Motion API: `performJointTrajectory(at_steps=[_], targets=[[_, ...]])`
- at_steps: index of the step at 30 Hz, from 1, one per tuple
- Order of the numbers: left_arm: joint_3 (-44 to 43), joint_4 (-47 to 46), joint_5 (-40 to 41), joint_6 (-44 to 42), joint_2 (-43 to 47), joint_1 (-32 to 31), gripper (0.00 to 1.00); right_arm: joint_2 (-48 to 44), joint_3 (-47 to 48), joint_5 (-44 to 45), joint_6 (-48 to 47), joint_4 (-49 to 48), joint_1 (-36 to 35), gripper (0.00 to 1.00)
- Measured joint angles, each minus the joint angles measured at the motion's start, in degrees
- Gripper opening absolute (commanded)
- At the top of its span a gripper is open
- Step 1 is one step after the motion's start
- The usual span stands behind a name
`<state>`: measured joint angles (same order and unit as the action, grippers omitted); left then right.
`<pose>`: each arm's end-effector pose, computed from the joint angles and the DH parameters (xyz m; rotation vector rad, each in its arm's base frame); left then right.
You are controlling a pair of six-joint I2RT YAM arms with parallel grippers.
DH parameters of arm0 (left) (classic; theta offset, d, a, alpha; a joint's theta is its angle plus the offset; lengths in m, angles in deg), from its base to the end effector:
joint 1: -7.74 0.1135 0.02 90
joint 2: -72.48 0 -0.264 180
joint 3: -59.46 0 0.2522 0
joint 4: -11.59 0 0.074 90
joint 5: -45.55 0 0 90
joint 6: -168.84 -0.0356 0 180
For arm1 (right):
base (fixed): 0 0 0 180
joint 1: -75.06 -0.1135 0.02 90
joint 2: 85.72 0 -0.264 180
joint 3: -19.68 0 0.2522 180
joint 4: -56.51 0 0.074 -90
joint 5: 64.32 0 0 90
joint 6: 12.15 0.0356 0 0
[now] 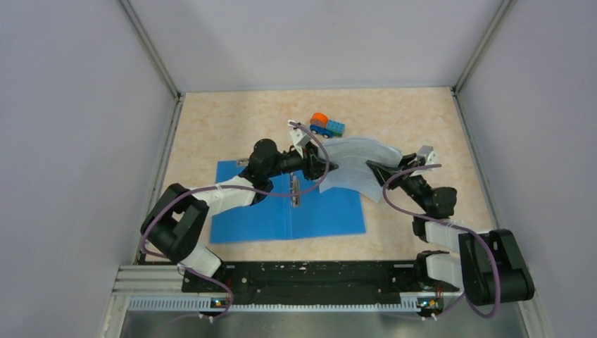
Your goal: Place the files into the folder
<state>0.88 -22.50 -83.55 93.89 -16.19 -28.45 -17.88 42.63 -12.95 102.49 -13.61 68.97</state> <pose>0.2559 -0.2150 0.2581 0.8584 1.4054 -1.2064 0.1878 0.0424 0.2234 -0.4290 1.2015 0.8439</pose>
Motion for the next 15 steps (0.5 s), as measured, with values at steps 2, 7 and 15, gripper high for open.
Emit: performJointTrajectory(at_steps=[2, 7, 15], targets=[[0.0, -0.15, 0.0, 0.11, -0.13, -0.24, 0.44, -0.35, -0.66, 0.31, 0.15, -0.11, 0.57, 0.4], [0.0, -1.42, 0.02, 0.59, -0.35, -0.7, 0.42, -1.09, -1.07, 1.03, 1.03, -0.42, 1.73, 0.44], [0.0, -2.99, 0.37, 2.03, -2.86, -2.05, 0.4, -1.11, -1.42, 1.33, 1.86, -0.52, 2.16, 0.47]])
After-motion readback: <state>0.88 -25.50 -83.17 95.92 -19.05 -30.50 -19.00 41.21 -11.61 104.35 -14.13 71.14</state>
